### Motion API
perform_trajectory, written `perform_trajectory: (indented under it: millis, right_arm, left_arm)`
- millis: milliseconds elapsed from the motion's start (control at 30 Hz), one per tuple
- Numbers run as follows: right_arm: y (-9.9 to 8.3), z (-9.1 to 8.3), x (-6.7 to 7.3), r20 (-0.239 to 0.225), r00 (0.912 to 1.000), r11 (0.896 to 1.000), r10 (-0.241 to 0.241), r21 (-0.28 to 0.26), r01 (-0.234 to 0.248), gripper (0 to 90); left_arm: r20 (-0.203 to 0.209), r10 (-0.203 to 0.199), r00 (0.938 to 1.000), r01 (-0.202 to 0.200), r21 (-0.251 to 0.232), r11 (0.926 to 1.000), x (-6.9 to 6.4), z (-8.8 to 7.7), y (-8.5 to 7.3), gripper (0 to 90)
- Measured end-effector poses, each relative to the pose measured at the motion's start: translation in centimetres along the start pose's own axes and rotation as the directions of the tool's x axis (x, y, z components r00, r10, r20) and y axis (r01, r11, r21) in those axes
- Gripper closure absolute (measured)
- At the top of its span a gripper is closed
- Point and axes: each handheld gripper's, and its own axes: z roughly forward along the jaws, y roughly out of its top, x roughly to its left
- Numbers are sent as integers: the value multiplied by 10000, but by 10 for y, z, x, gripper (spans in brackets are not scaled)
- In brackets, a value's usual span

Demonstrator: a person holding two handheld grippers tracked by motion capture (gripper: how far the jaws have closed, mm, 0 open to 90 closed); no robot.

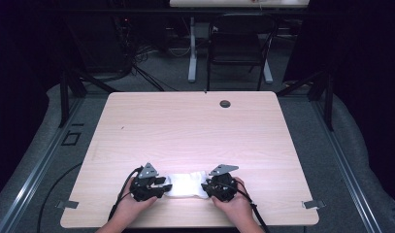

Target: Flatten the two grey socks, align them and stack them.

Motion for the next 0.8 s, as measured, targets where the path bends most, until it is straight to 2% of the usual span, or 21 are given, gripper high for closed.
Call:
perform_trajectory:
  millis: [267, 367, 600, 800]
  right_arm:
    - [12, 10, -13, 73, 9990, 9991, 432, -57, -431, 709]
    - [17, 13, -17, 122, 9991, 9991, 415, -32, -414, 709]
    - [22, 19, -22, 193, 9981, 9982, 583, -113, -581, 707]
    - [26, 22, -23, 292, 9983, 9986, 505, -171, -500, 704]
  left_arm:
    - [-182, -220, 9996, 220, -26, 9998, 12, 8, 10, 590]
    - [-266, -291, 9992, 291, -8, 9996, 16, 11, 14, 589]
    - [-318, -539, 9980, 529, -309, 9981, 25, 15, 16, 588]
    - [-349, -669, 9971, 654, -436, 9969, 28, 16, 16, 588]
